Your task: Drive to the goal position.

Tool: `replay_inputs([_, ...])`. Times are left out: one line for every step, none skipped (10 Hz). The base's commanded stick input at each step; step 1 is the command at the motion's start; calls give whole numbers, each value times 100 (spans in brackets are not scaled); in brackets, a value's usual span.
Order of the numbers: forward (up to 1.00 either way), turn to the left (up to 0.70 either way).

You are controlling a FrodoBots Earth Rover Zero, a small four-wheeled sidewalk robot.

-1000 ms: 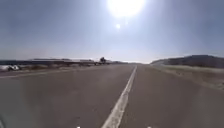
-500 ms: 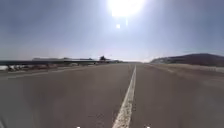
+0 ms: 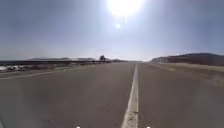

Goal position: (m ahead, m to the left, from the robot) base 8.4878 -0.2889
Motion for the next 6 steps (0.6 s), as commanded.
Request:
replay_inputs([70,-23])
replay_inputs([70,-34])
replay_inputs([70,-29])
replay_inputs([70,-20])
replay_inputs([70,-9])
replay_inputs([70,0])
